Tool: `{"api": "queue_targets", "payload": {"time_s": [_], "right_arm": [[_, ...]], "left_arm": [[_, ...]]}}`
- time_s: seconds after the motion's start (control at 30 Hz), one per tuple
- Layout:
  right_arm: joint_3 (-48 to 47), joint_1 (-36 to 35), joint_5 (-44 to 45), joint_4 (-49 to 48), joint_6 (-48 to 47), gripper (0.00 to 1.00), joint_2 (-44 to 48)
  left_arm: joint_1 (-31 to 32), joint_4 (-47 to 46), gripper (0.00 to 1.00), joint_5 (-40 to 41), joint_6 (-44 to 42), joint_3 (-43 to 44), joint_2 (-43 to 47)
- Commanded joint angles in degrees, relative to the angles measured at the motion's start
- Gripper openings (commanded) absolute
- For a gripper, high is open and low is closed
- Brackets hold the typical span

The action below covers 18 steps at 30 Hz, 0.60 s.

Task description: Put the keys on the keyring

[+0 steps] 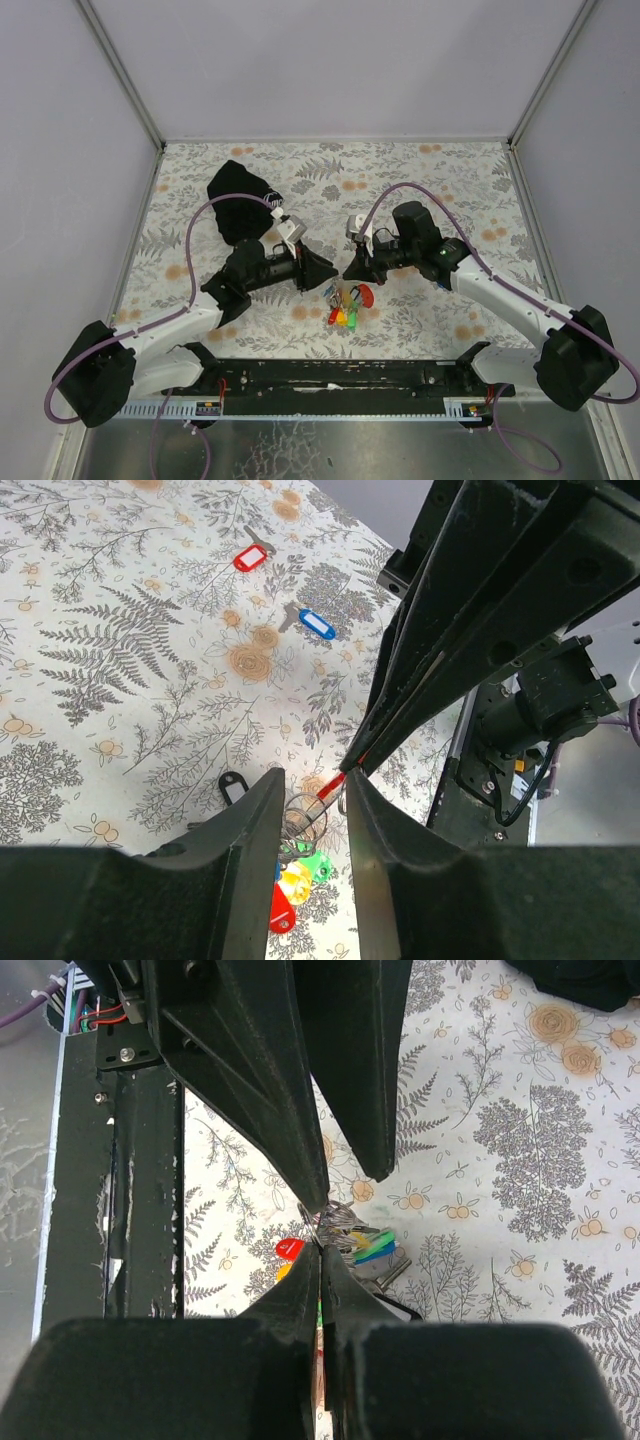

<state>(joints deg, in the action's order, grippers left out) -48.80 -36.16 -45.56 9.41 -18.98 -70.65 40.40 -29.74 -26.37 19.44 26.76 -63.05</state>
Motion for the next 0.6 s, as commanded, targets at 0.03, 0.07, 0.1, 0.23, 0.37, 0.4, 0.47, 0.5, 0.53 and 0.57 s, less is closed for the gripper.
{"api": "queue_targets", "payload": {"time_s": [0.03, 0.07, 0.1, 0.23, 0.37, 0.4, 0.47, 0.5, 0.53, 0.57], "right_arm": [[-3.87, -0.55, 0.68, 0.46, -0.9, 0.0, -0.33], [-4.02, -0.57, 0.7, 0.58, -0.93, 0.0, -0.5], [-4.1, -0.58, 0.68, 0.73, -1.03, 0.0, -0.61], [-4.43, -0.66, 0.74, 1.14, -1.13, 0.0, -0.98], [-4.34, -0.75, 0.57, 1.14, -1.19, 0.0, -1.07], [-4.32, -0.75, 0.56, 1.15, -1.23, 0.0, -1.07], [-4.35, -0.75, 0.46, 1.14, -1.22, 0.0, -1.12], [-4.29, -0.75, 0.43, 1.14, -1.36, 0.0, -1.08], [-4.21, -0.83, 0.31, 1.14, -1.33, 0.0, -1.07], [-4.2, -0.84, 0.27, 1.14, -1.28, 0.0, -1.07]], "left_arm": [[-0.02, 5.31, 0.32, -0.57, 1.4, 3.03, 0.02], [0.14, 5.79, 0.32, -0.61, 1.33, 3.25, -0.05], [0.12, 6.04, 0.32, -0.62, 1.19, 3.41, -0.08], [0.24, 4.97, 0.32, -2.13, 1.32, 3.2, 0.44], [0.52, 5.19, 0.32, -3.66, 0.68, 3.96, -0.31], [0.55, 5.18, 0.32, -4.37, 0.45, 4.17, -0.63], [0.77, 5.4, 0.32, -5.25, -0.23, 4.42, -1.43], [0.83, 5.91, 0.32, -5.28, -0.71, 4.74, -1.84], [0.82, 6.41, 0.32, -5.23, -1.17, 5.01, -2.18], [0.82, 6.78, 0.31, -5.25, -1.63, 5.29, -2.46]]}}
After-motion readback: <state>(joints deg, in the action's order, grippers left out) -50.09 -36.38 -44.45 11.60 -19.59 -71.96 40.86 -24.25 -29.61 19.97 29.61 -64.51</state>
